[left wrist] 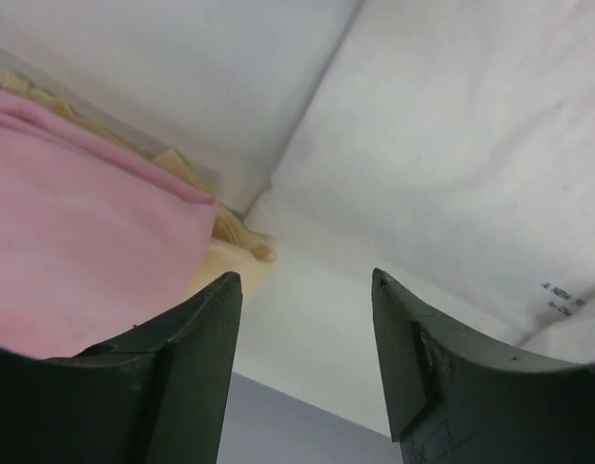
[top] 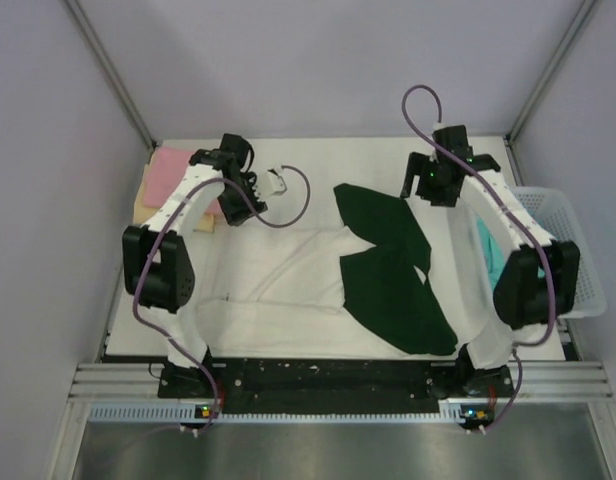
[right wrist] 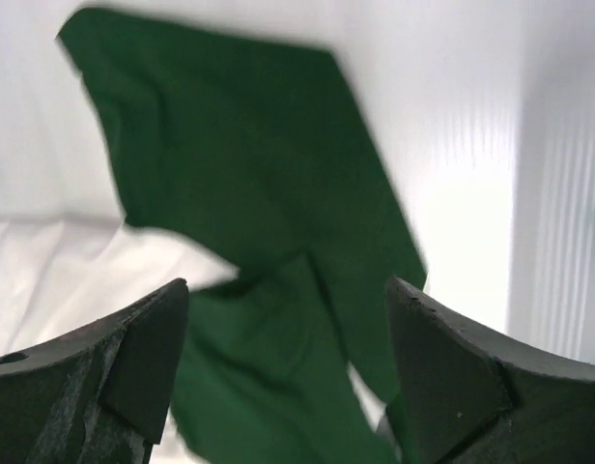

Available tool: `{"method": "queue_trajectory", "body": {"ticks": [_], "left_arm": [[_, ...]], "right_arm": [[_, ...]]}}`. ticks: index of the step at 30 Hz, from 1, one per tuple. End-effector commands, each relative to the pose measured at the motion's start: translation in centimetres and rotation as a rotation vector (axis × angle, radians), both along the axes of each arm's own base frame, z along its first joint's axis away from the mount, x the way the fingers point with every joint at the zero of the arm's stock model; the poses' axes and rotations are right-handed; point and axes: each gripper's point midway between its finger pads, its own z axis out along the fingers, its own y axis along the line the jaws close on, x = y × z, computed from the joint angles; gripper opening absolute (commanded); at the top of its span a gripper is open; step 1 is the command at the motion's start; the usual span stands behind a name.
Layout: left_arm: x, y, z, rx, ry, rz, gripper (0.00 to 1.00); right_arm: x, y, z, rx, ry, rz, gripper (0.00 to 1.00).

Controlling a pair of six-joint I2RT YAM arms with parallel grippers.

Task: Fold and stack the t-shirts
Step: Grap the side of the flattened tshirt furthest away from the robot with both arms

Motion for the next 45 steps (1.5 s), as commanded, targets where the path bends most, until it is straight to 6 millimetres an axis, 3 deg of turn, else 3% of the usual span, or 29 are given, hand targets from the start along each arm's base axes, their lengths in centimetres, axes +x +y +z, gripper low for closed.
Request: {"method": "queue_trajectory", "body": {"ticks": [1,5,9,12,15,18,26,29,31,35,38,41,45], "left_arm": [[4.1,-0.2,-2.6,-0.007,0.019,0.002,0.61],[7.0,1.2,-4.9,-0.030,0.031,0.073,0.64],[7.6,1.4,-7.5,-0.029,0.077,0.076,0.64],[7.2,1.2,-8.9,-0.039,0.107,0.036,0.64],[6.6,1.5,-10.2,-0.021,0.145,0.009,0.63],[6.2,2.0,-11.1,-0.010,0.173,0.007,0.62],[2.3,1.5,-11.3,-0.048,0.338,-0.051,0.57],[2.5,1.2,-10.4,-0.069,0.313,-0.058,0.56],[2.6,1.4,-10.6,-0.053,0.315,-0.065,0.49],[2.8,2.6,-11.4,0.010,0.330,-0.024,0.00],[3.5,1.8,-9.3,-0.035,0.273,0.006,0.00],[3.0,1.4,-6.4,-0.072,0.200,0.015,0.00],[-0.1,2.3,-4.0,-0.056,0.117,0.002,0.00]], "right_arm": [[8.8,-0.8,-2.9,-0.095,-0.033,0.106,0.79],[12.5,0.0,-7.5,-0.127,0.031,0.175,0.76],[14.5,1.0,-11.3,-0.113,0.087,0.219,0.74],[14.3,2.2,-13.2,-0.059,0.132,0.258,0.66],[12.9,3.6,-14.7,0.006,0.183,0.302,0.60],[11.4,4.3,-15.2,0.031,0.211,0.340,0.55],[9.3,5.2,-13.6,0.078,0.209,0.395,0.37],[9.5,5.2,-13.2,0.072,0.196,0.399,0.14],[9.6,5.3,-12.8,0.078,0.188,0.405,0.00],[9.1,5.0,-10.4,0.075,0.146,0.404,0.00],[7.6,4.8,-8.1,0.085,0.121,0.410,0.00],[4.6,4.4,-6.0,0.088,0.129,0.416,0.00],[-0.7,3.5,-4.1,0.097,0.156,0.416,0.00]]}}
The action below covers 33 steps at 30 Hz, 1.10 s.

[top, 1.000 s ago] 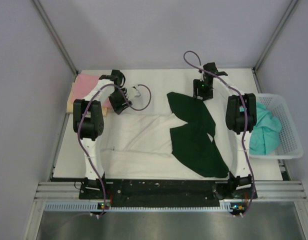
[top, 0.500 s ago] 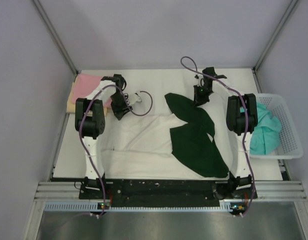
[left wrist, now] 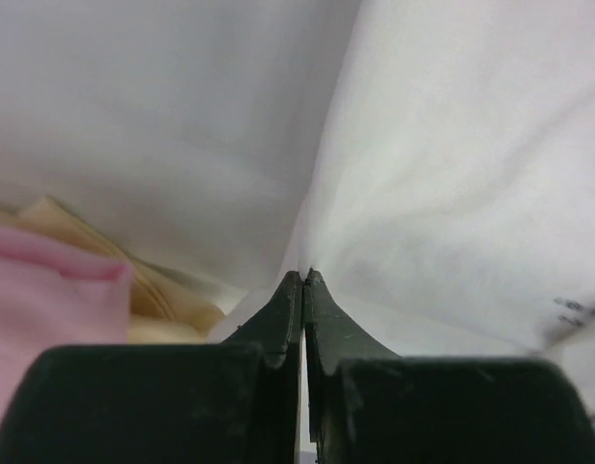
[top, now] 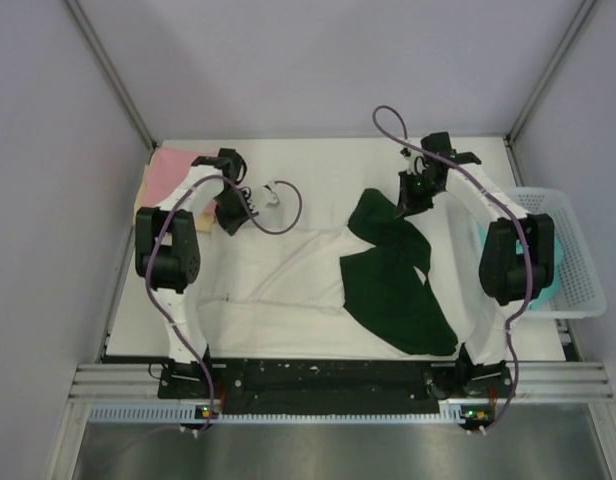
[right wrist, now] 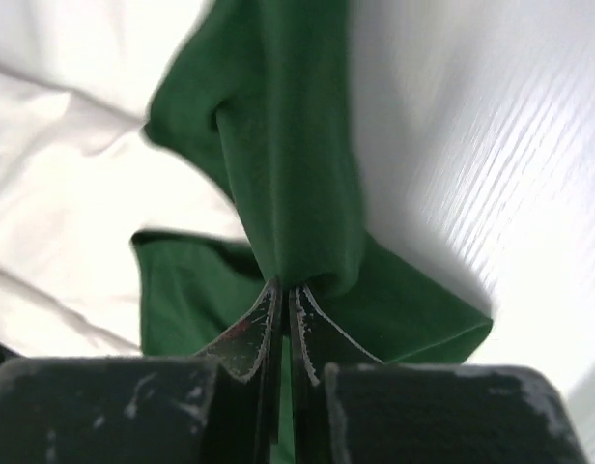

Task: Fold and stack the t-shirts
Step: Grap the side of the flattened tshirt furthest away from the robot with both arms, then fold the other side of the tshirt into a rectangle

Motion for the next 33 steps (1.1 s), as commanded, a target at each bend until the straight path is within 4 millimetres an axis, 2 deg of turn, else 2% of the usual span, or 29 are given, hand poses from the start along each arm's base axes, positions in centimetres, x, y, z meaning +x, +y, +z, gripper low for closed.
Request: {"method": "queue_trajectory", "body": {"ticks": [1,6,10,15,19,24,27,30,33], "left_arm": [[-3.1,0.5,6.1,-0.028,-0.152,-0.001,0.00],[-8.7,1.8,6.2,0.003,-0.129,-0.008,0.00],[-13.0,3.2,4.8,0.055,-0.077,-0.006,0.00],[-15.7,4.5,2.5,0.117,-0.025,0.013,0.00],[-16.1,5.3,0.9,0.157,-0.008,0.013,0.00],[-15.8,5.5,0.5,0.167,0.022,0.018,0.00],[-15.1,5.2,2.1,0.156,0.006,0.038,0.00],[-13.9,5.0,4.6,0.145,-0.054,0.071,0.00],[-14.8,4.8,6.0,0.127,-0.039,0.072,0.00]], "right_arm": [[-5.6,0.2,4.7,0.042,-0.026,0.033,0.00],[-11.9,-0.6,4.4,0.015,0.086,0.018,0.00],[-16.5,-0.9,3.0,-0.003,0.193,0.003,0.00],[-20.8,-1.7,0.4,-0.069,0.339,-0.016,0.00],[-23.2,-2.8,-1.7,-0.125,0.439,-0.030,0.00],[-24.5,-3.9,-3.6,-0.199,0.516,-0.039,0.00],[-23.9,-3.9,-3.6,-0.208,0.496,-0.045,0.00],[-22.6,-3.6,-2.9,-0.206,0.449,-0.049,0.00],[-22.0,-3.7,-1.8,-0.205,0.414,-0.059,0.00]]}}
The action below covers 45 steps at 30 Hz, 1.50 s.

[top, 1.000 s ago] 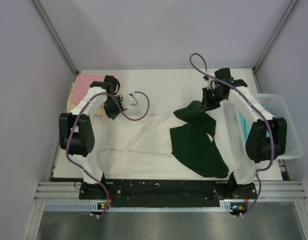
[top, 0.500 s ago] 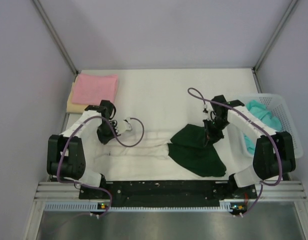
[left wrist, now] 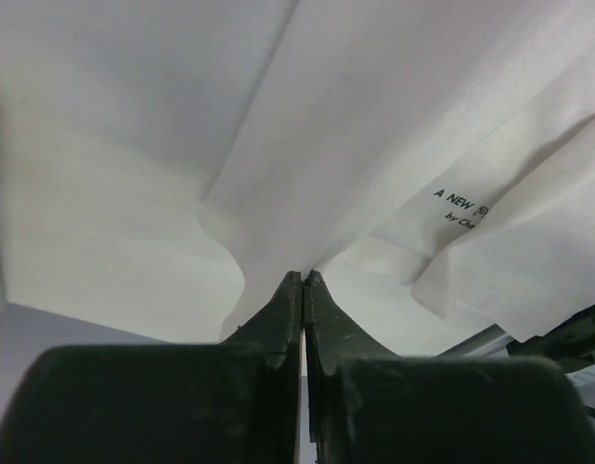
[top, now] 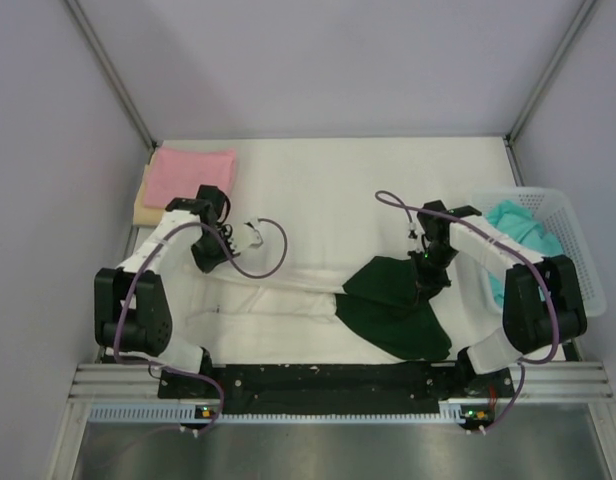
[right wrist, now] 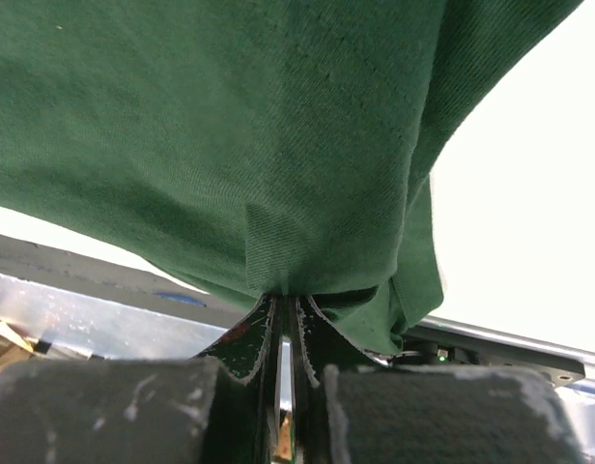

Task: Fold and stack the t-shirts
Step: Fold the other side of the tshirt into a rectangle

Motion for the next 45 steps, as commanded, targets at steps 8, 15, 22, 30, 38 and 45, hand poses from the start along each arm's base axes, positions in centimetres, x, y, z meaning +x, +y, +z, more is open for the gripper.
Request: {"method": "queue_trajectory", "body": {"ticks": [8,15,22,30,38,45], "left_arm": [[-6.7,0.9,-1.2,0.013,0.177,-0.001,0.03],[-9.0,2.7,-2.3,0.101,0.321,-0.037,0.33],[-3.9,0.0,3.5,-0.035,0.164,-0.018,0.60],[3.0,-17.4,8.5,-0.489,0.099,0.027,0.40],[0.8,-35.1,8.0,-0.692,0.234,-0.114,0.53],[0.1,-38.9,1.8,-0.603,0.284,-0.066,0.59]], "right_arm": [[-0.6,0.3,-0.4,-0.012,0.008,0.009,0.00],[-0.8,-0.1,-0.8,-0.031,0.002,0.003,0.36],[1.6,0.1,2.4,-0.009,-0.163,-0.043,0.46],[7.2,-2.4,5.5,0.038,-0.450,-0.312,0.43],[7.0,-2.1,1.1,0.070,-0.401,-0.367,0.43],[6.2,-2.2,-0.8,0.058,-0.379,-0.374,0.32]]}}
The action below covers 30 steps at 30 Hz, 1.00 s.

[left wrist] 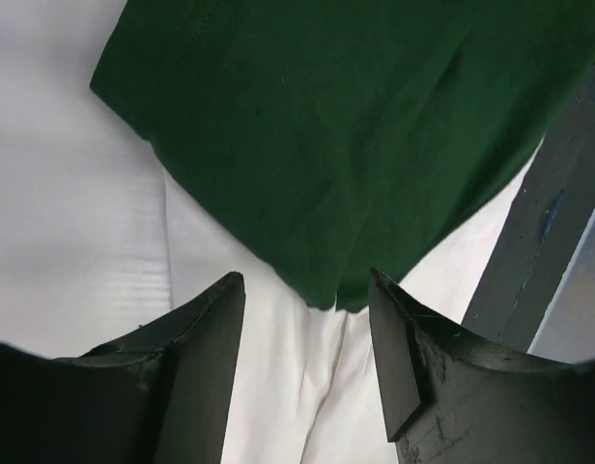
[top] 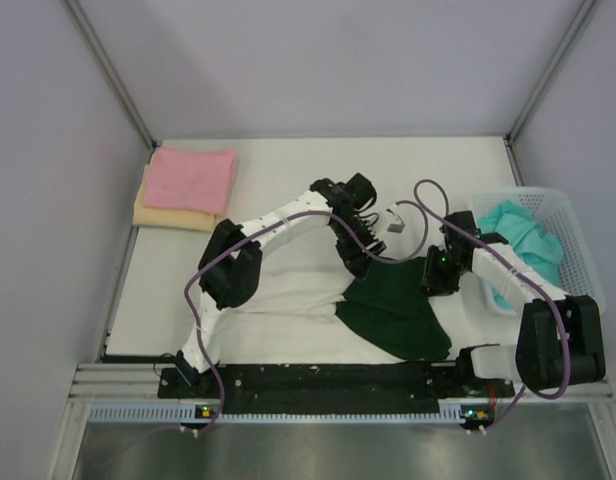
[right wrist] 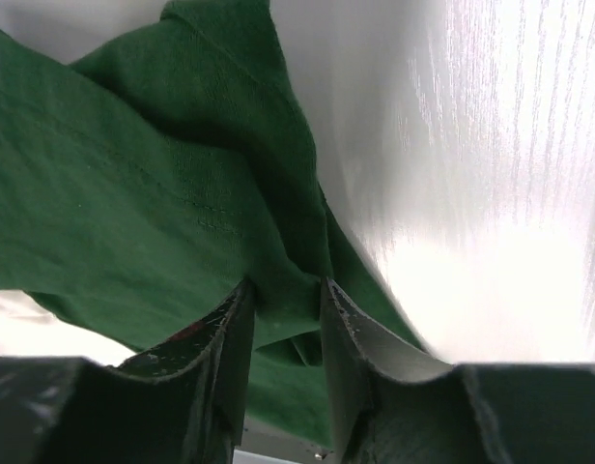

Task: Fold and stack the t-shirts
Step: Fold the other side of the tshirt into a rectangle

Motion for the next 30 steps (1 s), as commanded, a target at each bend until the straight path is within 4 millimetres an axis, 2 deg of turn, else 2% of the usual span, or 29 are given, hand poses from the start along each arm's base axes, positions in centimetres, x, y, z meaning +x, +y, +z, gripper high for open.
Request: {"method": "queue_trajectory", "body": {"ticks": [1,3,6,10,11,12,13,15,20,23,25,30], "left_arm": [[0.7,-1.9,-1.9,0.009,0.038,0.073,0.59],[0.4,-2.1,-3.1,0.026,0.059,0.079,0.58],[0.1,-2.6,-3.8,0.030,0.068,0.071,0.57],[-0.1,-2.4,-4.8,0.050,0.050,0.061,0.49],[0.0,-2.3,-5.0,0.053,0.043,0.059,0.45],[-0.2,-2.2,-5.2,0.057,0.046,0.056,0.34],[-0.3,-2.0,-5.3,0.063,0.056,0.057,0.19],[-0.8,-2.0,-5.1,0.052,0.073,0.040,0.00],[-1.3,-1.2,-3.8,0.047,0.057,0.014,0.00],[-2.7,-0.4,-1.9,-0.001,0.063,-0.028,0.00],[-3.8,0.5,-1.3,-0.026,0.052,-0.057,0.00],[-7.7,2.6,-2.4,-0.024,0.165,-0.150,0.00]], "right_arm": [[2.0,0.2,0.7,0.023,-0.088,-0.025,0.26],[1.9,0.4,0.7,0.028,-0.089,-0.017,0.15],[1.8,0.6,0.8,0.041,-0.086,-0.011,0.01],[1.7,0.9,1.2,0.061,-0.092,-0.008,0.00],[1.6,0.9,1.3,0.066,-0.092,-0.004,0.00],[1.5,1.0,1.5,0.073,-0.091,-0.002,0.00],[1.2,1.1,1.7,0.079,-0.088,0.006,0.00],[0.8,1.3,2.2,0.092,-0.079,0.023,0.00],[-0.6,1.7,3.3,0.118,-0.041,0.075,0.00],[-2.1,2.2,3.4,0.148,0.021,0.133,0.00],[-3.3,2.7,3.4,0.185,0.068,0.172,0.00],[-5.2,3.9,2.7,0.220,0.172,0.265,0.00]]}}
